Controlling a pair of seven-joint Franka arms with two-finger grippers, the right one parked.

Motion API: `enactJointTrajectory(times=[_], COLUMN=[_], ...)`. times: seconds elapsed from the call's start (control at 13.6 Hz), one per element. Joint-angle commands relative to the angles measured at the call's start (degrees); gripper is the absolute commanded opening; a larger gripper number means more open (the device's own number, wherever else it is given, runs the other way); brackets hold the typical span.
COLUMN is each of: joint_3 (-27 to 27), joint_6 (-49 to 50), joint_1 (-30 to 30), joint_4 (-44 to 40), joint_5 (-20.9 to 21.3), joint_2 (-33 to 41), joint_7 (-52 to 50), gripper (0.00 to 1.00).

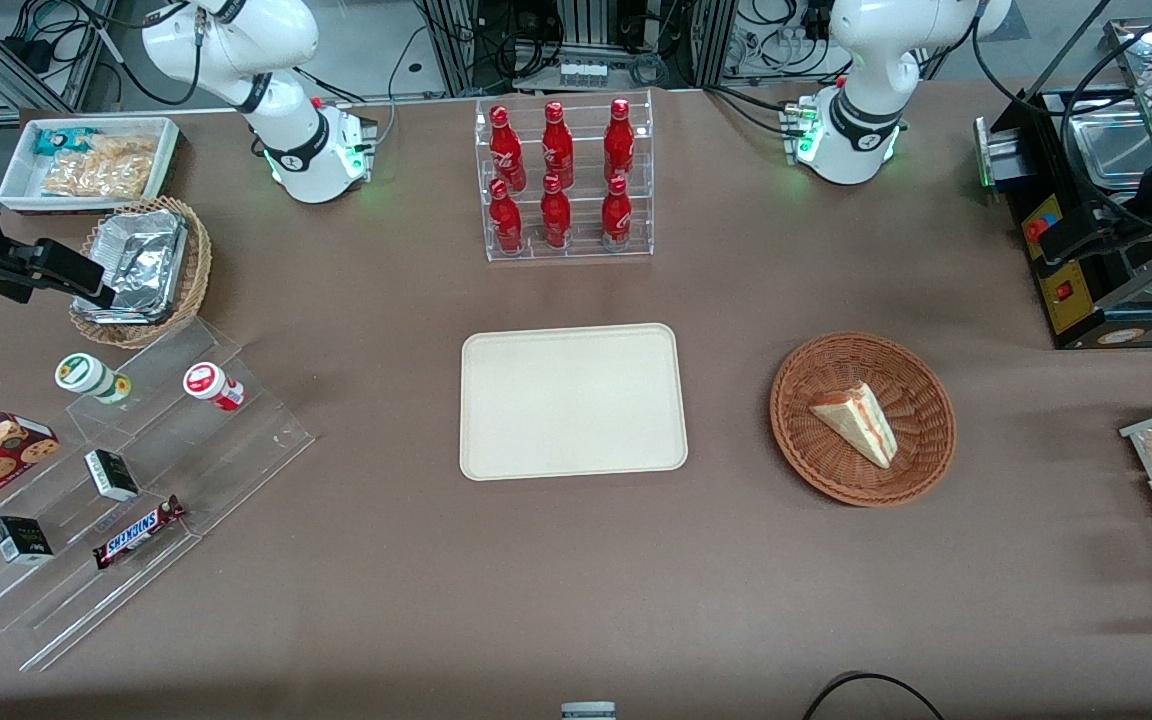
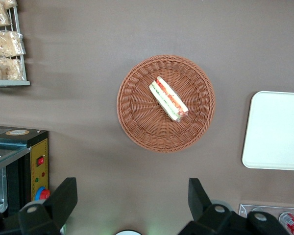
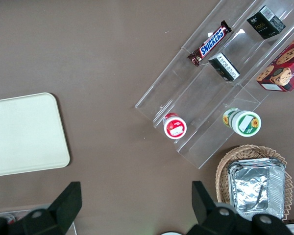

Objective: Place sandwich from basket to tray
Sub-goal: 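Move the left gripper down toward the sandwich in the wicker basket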

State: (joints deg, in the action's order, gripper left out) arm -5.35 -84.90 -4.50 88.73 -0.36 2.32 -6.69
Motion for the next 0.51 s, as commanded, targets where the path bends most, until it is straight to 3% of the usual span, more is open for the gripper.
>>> enactJointTrajectory(times=[0.0, 0.44], joint_3=[-0.6, -0.6], joint_6=[0.9, -3.3], joint_1=[-0.9, 0.9], joint_4=[0.0, 5.3], joint_5=[0.4, 0.7], joint_2=[0.5, -7.8], joint_7=[1.7, 0.0], gripper=[1.00, 1.00])
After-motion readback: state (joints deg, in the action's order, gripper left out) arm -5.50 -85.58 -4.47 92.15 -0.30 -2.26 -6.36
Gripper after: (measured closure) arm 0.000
